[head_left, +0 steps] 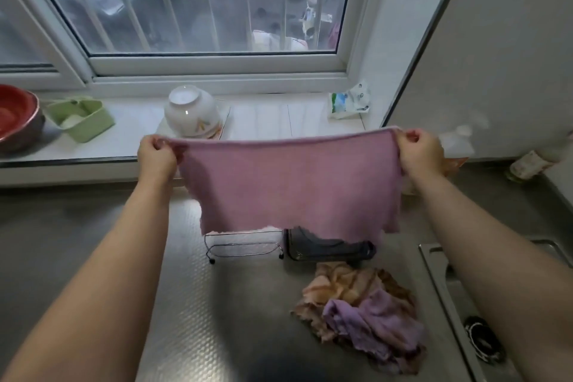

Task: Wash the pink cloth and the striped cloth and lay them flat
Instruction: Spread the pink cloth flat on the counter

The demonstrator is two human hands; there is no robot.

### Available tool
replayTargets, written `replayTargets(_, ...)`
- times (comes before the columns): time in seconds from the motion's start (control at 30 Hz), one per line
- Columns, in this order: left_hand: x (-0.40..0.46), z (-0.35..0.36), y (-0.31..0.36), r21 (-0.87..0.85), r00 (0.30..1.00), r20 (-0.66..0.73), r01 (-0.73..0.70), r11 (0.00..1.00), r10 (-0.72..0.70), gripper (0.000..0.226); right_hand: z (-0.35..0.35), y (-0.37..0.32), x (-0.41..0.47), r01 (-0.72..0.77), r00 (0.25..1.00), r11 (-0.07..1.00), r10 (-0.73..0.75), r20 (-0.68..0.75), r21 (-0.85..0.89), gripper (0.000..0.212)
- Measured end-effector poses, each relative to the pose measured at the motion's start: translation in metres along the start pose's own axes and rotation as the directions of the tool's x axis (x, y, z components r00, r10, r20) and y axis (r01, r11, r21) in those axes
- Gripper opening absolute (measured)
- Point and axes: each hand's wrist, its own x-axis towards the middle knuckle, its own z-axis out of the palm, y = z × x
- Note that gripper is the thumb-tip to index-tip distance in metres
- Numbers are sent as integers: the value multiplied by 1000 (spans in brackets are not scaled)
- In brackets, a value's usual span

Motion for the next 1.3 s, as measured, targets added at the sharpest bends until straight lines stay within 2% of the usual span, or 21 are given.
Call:
replayTargets(0.1, 9, -3, 23, -212, 993, -47, -116, 970, 109, 21, -11, -33, 8, 253, 960, 964, -239, -148, 81, 22)
replayTargets(0.2, 12, -10, 28, -280, 990, -77, -134, 950, 117, 19, -10, -29, 8, 344, 930, 938, -333, -155, 46, 23)
replayTargets(0.3, -2, -15, 3, -169, 994, -77, -95, 981, 83, 19, 3, 15, -5, 396, 915, 916, -399, -59, -64, 39)
replayTargets(0.37, -19, -18, -26, -62, 995, -66, -82, 995, 77, 27, 14, 55, -20, 470, 881, 863, -472, 39, -184, 41)
replayTargets(0.43, -33, -27, -62, 84, 997, -30, -66, 994, 69, 29, 22, 95, -39, 519, 854, 808, -503, 130, -279, 32)
replayTargets(0.53, -45, -45, -121, 296, 1000, 24, -21, 955, 15, 24, 28, 139, -73, 571, 819, 748, -494, 292, -338, 5)
replayTargets(0.6, -52, -52, -150, 363, 999, 21, 23, 931, -33, 28, 33, 165, -92, 564, 817, 752, -448, 363, -341, 11)
replayTargets(0.67, -66, -54, -162, 430, 998, -4, 53, 901, -57, 28, 39, 188, -105, 548, 823, 764, -419, 385, -340, 8)
replayTargets(0.73, -77, -55, -172, 439, 996, -66, 82, 895, -59, 22, 42, 201, -118, 498, 846, 800, -363, 391, -334, 23)
replayTargets(0.8, -86, -55, -181, 415, 988, -149, 98, 904, -38, 20, 44, 207, -127, 494, 852, 810, -379, 361, -317, 35)
replayTargets(0.9, -102, -53, -193, 383, 951, -304, 64, 921, 61, 19, 44, 205, -142, 464, 881, 827, -394, 260, -317, 35)
replayTargets(0.97, -110, -51, -197, 402, 949, -303, 46, 914, 85, 17, 46, 211, -147, 439, 894, 833, -366, 260, -337, 32)
replayTargets(1.03, -113, -51, -202, 449, 967, -254, 124, 885, -6, 31, 49, 219, -151, 418, 897, 822, -306, 320, -386, 28)
replayTargets(1.07, -113, -50, -203, 471, 963, -264, 181, 863, -58, 41, 50, 220, -154, 405, 897, 822, -273, 347, -400, 34)
replayTargets(1.13, -111, -45, -197, 509, 949, -306, 227, 830, -72, 53, 49, 212, -156, 369, 917, 819, -244, 316, -439, 35)
replayTargets(1.2, -102, -32, -184, 553, 965, -259, 123, 824, 30, 52, 50, 194, -151, 344, 937, 813, -261, 233, -470, 38)
replayTargets(1.3, -77, 5, -153, 637, 976, -7, -164, 753, 219, 36, 61, 158, -125, 354, 933, 837, -286, 217, -418, 40)
